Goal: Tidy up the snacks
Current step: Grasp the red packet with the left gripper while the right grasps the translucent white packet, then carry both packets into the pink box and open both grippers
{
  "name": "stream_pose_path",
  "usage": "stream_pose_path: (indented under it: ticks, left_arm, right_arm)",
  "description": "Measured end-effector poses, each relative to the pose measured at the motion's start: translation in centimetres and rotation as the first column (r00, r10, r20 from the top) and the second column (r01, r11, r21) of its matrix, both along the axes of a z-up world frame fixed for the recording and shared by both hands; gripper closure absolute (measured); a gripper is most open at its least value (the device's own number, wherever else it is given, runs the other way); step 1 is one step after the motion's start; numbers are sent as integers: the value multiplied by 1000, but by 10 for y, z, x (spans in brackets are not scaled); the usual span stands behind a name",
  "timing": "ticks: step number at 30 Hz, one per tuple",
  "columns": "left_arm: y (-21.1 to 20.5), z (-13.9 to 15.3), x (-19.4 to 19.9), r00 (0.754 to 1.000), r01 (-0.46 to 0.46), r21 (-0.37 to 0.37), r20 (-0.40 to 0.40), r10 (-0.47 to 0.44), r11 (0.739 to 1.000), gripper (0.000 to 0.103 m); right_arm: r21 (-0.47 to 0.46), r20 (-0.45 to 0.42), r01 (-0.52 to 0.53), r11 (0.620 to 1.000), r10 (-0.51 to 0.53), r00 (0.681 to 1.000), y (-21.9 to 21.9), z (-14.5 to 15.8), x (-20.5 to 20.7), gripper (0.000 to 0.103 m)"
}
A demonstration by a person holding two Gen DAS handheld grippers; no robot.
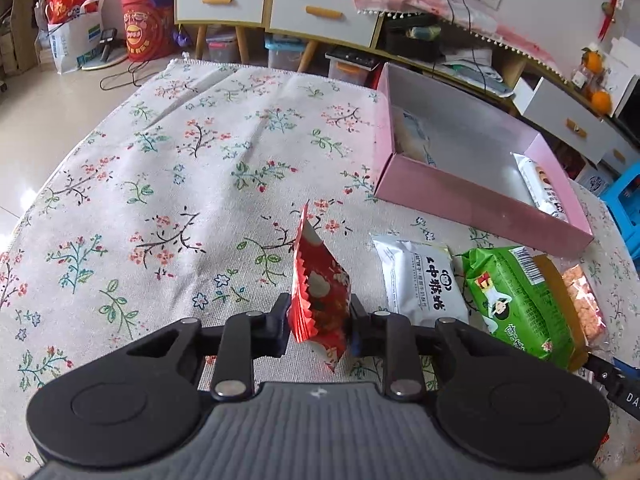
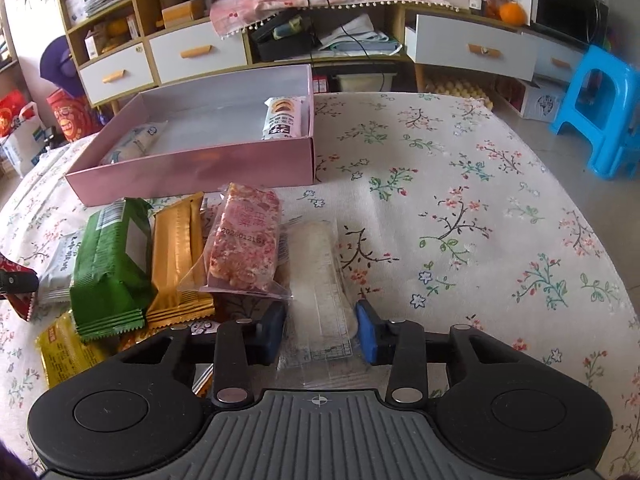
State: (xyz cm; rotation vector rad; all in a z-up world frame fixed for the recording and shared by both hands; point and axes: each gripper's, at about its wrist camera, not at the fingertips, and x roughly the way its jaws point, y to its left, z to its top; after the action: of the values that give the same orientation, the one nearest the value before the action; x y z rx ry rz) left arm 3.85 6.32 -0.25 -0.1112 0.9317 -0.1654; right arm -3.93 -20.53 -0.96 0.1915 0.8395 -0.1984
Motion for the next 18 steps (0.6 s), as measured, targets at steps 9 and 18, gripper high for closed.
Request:
stream_pose_path:
  ticks: [9, 18]
  left_arm:
    - [4, 12, -8, 999, 11, -29, 37, -10, 1000, 78]
    - [8, 18, -14, 999, 19, -80, 42, -16, 997, 78]
  right_arm:
    - [73, 22, 47, 996, -49, 999, -9, 3, -13, 71]
    - [196, 62, 128, 972, -143, 988, -38, 12, -31, 72]
